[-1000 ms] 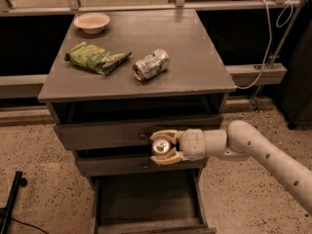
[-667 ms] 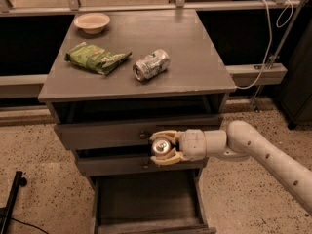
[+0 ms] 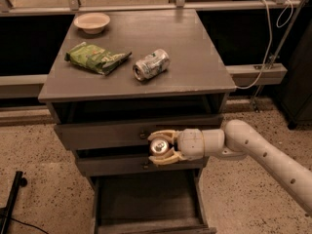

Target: Place orange can into bottom drawer

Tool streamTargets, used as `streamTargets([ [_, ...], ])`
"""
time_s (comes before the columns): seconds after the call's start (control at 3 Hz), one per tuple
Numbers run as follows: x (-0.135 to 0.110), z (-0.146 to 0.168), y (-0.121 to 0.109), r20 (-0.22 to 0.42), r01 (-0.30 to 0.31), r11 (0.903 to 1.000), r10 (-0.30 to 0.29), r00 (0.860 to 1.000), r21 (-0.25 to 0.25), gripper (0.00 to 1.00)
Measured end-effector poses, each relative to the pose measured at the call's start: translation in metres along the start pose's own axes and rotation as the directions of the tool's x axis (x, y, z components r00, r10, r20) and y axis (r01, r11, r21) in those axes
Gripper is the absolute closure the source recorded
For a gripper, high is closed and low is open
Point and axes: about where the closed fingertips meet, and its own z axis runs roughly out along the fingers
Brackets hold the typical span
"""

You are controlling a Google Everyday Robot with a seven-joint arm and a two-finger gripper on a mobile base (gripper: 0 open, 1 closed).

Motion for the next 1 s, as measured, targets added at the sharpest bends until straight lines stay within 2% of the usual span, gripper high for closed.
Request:
streamTargets([
  [0.33, 0.087, 0.001, 0.042, 0.045, -0.109, 0.9932, 0.107, 0.993, 0.042, 1.00],
  [0.67, 0.179, 0.014, 0.093, 0.127, -0.246, 0.9677, 0.238, 0.963, 0.054, 1.00],
  [1.0, 0.177, 0.017, 0.094, 0.108, -0.239, 0.9695, 0.232, 0.967, 0.056, 1.00],
])
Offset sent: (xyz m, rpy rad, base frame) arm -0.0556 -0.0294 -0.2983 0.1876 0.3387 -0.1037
